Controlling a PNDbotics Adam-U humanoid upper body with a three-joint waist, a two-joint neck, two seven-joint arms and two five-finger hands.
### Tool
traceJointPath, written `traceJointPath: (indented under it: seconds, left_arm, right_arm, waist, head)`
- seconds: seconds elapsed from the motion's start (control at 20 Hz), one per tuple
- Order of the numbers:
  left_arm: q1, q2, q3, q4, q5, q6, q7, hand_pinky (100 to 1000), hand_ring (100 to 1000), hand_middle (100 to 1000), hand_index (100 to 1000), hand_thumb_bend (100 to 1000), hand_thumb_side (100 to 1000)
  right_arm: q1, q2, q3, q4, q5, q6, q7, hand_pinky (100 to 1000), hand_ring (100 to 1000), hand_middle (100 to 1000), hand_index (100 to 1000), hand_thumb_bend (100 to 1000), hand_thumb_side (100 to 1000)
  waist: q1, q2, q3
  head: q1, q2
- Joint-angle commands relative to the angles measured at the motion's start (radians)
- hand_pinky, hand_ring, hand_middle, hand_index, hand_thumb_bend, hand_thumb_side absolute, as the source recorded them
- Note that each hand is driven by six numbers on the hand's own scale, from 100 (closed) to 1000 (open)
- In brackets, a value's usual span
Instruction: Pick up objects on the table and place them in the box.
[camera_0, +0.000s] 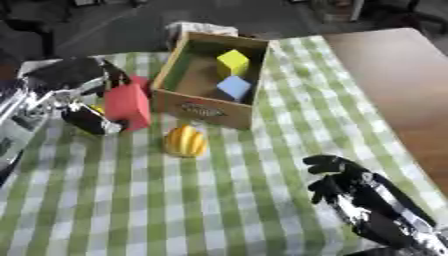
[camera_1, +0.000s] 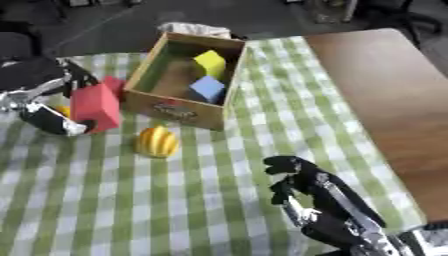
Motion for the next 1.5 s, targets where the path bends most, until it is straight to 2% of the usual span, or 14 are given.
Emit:
traceJointPath:
  seconds: [0.05,0.3,0.45,0.55,0.8,1.0,1.2,1.35,1.45,1.5]
  left_arm:
    - [-0.071,-0.016,-0.023,0.039,-0.023,-0.015,0.013,638,518,520,775,332,278]
    - [-0.201,-0.130,-0.071,0.164,-0.100,-0.039,0.044,651,539,552,793,357,280]
    - [-0.270,-0.198,-0.077,0.243,-0.148,-0.027,0.035,651,552,569,802,339,276]
    - [-0.292,-0.231,-0.072,0.297,-0.180,-0.022,0.047,657,564,589,811,359,283]
    - [-0.311,-0.285,-0.047,0.436,-0.265,-0.015,0.125,663,583,613,825,386,287]
    - [-0.314,-0.307,-0.024,0.543,-0.328,-0.038,0.196,668,591,620,830,401,283]
    - [-0.308,-0.316,-0.011,0.600,-0.340,-0.079,0.270,681,609,636,838,411,276]
    - [-0.299,-0.317,-0.021,0.639,-0.348,-0.117,0.319,710,646,691,871,469,307]
    - [-0.296,-0.315,-0.032,0.659,-0.362,-0.147,0.319,736,680,734,898,528,335]
    - [-0.295,-0.311,-0.036,0.661,-0.373,-0.160,0.313,746,689,743,905,553,381]
  right_arm:
    - [-0.004,-0.013,0.005,-0.013,-0.002,0.002,0.002,705,506,832,762,100,474]
    - [-0.005,-0.010,0.011,-0.013,-0.010,0.005,0.008,704,505,831,761,100,475]
    - [-0.007,-0.008,0.012,-0.015,-0.012,0.006,0.009,704,505,831,761,100,475]
    - [-0.007,-0.007,0.013,-0.014,-0.013,0.007,0.010,704,505,830,761,100,476]
    - [-0.009,-0.006,0.018,-0.013,-0.016,0.008,0.014,703,505,830,761,100,476]
    - [-0.008,-0.005,0.017,-0.013,-0.016,0.009,0.015,702,504,830,760,100,476]
    - [-0.009,-0.004,0.019,-0.012,-0.015,0.010,0.016,702,504,830,760,100,478]
    - [-0.010,-0.004,0.018,-0.012,-0.014,0.010,0.015,701,504,830,760,100,477]
    - [-0.010,-0.004,0.018,-0.012,-0.013,0.010,0.014,701,504,829,759,100,476]
    - [-0.010,-0.004,0.018,-0.012,-0.012,0.010,0.014,701,504,829,759,100,476]
  waist:
    - [-0.004,-0.014,-0.007]
    - [-0.010,-0.015,-0.023]
    - [-0.013,-0.012,-0.026]
    - [-0.013,-0.011,-0.030]
    - [-0.014,-0.013,-0.035]
    - [-0.015,-0.012,-0.038]
    - [-0.015,-0.009,-0.040]
    - [-0.015,-0.007,-0.040]
    - [-0.015,-0.007,-0.039]
    - [-0.015,-0.007,-0.038]
  head:
    - [0.010,0.004]
    - [0.020,0.004]
    - [0.019,0.004]
    - [0.021,0.004]
    - [0.025,0.004]
    - [0.022,0.004]
    - [0.020,0.004]
    - [0.020,0.004]
    - [0.020,0.004]
    - [0.019,0.004]
